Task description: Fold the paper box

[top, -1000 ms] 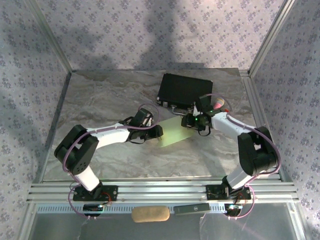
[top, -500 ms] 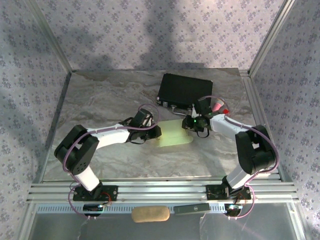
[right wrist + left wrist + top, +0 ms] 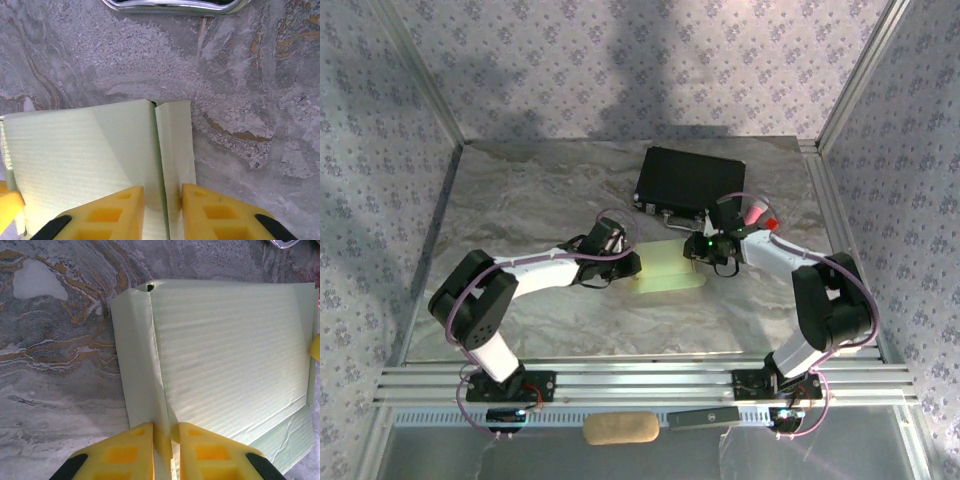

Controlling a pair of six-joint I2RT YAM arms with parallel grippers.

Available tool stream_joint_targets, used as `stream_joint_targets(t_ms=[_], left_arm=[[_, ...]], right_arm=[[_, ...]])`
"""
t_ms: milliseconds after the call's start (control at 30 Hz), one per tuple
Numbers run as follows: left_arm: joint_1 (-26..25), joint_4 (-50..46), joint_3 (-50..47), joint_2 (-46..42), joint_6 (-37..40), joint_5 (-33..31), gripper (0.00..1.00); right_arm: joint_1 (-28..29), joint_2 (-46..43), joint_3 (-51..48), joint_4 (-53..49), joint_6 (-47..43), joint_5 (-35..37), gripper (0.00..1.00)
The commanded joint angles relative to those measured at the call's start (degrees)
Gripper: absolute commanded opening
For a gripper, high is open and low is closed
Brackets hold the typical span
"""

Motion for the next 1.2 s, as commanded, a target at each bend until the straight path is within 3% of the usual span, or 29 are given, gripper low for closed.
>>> stream_joint_targets(t_ms=[0, 200, 400, 700, 1167], left_arm=[[0.26, -0.47, -1.46, 0.57, 0.74, -0.65, 0.16], [0.49, -0.48, -2.22, 0.41, 0.87, -0.56, 0.15], [2.25, 0.22, -4.57, -1.13, 1.97, 0.58, 0.14], [5.84, 3.02, -9.02, -2.95, 3.88, 3.68, 0.15], [8.38, 8.66, -14.26, -1.95, 3.21, 5.15, 0.15]], right_arm=[[0.37, -0.42, -0.13, -1.7, -0.61, -2.16, 0.27], [0.37, 0.79, -0.82, -0.72, -0.29, -2.28, 0.3], [-0.29, -4.48, -2.2, -1.26, -1.12, -2.63, 0.45], [-4.75, -6.92, -5.9, 5.98, -0.74, -19.22, 0.64], [-5.86, 0.46, -11.27, 20.12, 3.91, -29.28, 0.72]])
